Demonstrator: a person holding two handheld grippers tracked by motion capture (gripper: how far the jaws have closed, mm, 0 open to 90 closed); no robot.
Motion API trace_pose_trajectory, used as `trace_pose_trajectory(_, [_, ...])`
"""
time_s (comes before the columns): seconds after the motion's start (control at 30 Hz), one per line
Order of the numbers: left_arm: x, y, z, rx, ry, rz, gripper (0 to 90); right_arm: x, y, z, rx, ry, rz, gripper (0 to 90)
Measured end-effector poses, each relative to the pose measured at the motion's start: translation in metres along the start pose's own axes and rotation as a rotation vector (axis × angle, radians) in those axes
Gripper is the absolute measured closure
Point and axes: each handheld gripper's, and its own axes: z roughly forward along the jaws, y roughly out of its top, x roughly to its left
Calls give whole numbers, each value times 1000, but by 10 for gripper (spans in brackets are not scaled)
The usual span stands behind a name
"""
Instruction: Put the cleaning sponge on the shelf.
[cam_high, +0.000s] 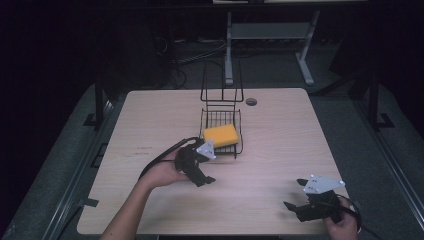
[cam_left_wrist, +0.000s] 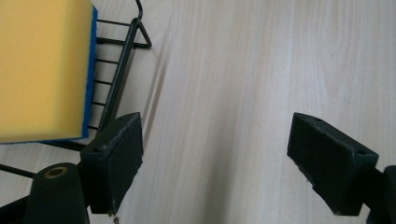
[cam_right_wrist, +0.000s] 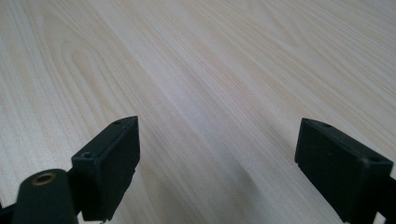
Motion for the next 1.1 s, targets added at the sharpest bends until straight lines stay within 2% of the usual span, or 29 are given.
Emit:
trace_pose_trajectory(0.67, [-24, -17, -4, 8, 4, 15, 179, 2, -1, 3, 23, -8, -7, 138])
trace_pose_trajectory(1.1, [-32, -35, -9, 8, 24, -9, 178, 3, -2, 4, 30, -12, -7, 138])
